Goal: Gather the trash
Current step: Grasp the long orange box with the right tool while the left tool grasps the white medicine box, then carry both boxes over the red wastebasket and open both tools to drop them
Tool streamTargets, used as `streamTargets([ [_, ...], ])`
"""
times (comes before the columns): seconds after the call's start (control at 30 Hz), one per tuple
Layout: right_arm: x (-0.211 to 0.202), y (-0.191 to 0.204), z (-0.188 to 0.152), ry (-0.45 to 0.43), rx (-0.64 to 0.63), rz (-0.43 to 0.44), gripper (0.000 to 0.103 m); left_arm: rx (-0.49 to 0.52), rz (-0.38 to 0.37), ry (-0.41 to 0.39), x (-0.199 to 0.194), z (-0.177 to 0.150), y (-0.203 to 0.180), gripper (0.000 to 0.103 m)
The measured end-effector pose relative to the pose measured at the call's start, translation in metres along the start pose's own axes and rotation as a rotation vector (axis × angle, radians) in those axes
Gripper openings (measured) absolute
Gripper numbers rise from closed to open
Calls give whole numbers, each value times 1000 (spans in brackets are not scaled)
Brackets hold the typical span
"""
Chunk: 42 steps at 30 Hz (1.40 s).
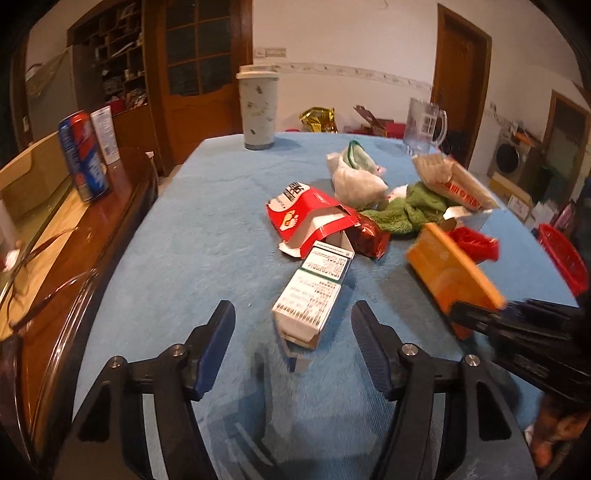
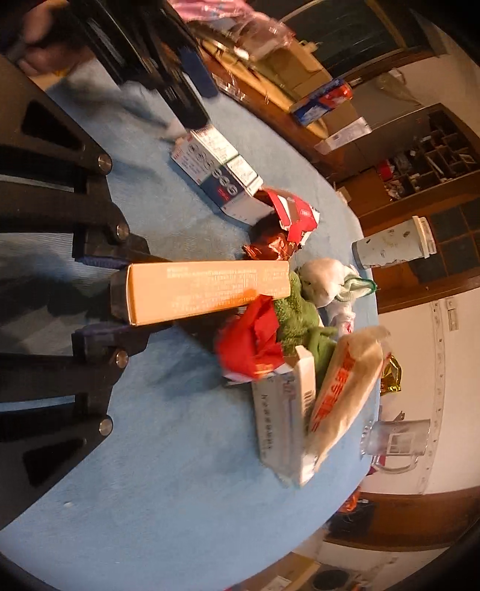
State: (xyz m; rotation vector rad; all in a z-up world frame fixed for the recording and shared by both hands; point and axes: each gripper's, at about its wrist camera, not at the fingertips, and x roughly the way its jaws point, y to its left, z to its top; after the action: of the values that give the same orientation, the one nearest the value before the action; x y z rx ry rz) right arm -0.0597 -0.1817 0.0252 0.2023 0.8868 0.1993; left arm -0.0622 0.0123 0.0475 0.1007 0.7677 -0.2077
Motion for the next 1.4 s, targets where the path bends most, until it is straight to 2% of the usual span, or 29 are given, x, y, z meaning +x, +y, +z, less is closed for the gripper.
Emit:
streamTargets([
  [0.23,-30,-6,-19,-23,10,92,25,24,46,71,37,6,-7,62],
  [0.3,-35,-5,-23,-36,9,105,25,8,33,91,44,4,-6,45],
  [0.43,-45,-6,-26,-60,8,120,25,9,29,87,45,0,-12,40],
  [0.5,-51,-7,-26,-78,7,120,25,-5,8,79,39,-3,-14,34],
  [0.63,-58,-11,-26,-105,12,117,25,-47,-31,42,22,-13,-17,33],
  [0.77,-60,-13,-29,-108,9,113,25,-75,-79,39,9,-24,-19,33],
  [0.93,-57,-13,-32,-96,13,118,25,-68,-51,51,10,-23,-23,34],
  [0.97,-57,-13,-33,-95,14,120,25,-70,-46,61,12,-22,-24,38],
  [1.0,-57,-13,-33,-95,15,121,25,-76,-45,71,16,-21,-24,48],
  [1.03,-57,-14,-33,-95,16,122,25,-81,-43,73,17,-20,-24,51],
  [1.1,-58,-15,-33,-95,16,122,25,-84,-32,73,21,-19,-24,52],
  [1.13,-58,-15,-34,-95,15,122,25,-87,-31,72,23,-19,-24,50],
  [1.17,-58,-15,-34,-95,16,123,25,-92,-29,72,23,-20,-24,36],
  [1.2,-59,-16,-34,-97,17,125,25,-95,-28,75,24,-21,-24,33],
  [1.4,-69,-23,-36,-122,24,134,25,-107,-32,-4,0,-23,-27,33],
])
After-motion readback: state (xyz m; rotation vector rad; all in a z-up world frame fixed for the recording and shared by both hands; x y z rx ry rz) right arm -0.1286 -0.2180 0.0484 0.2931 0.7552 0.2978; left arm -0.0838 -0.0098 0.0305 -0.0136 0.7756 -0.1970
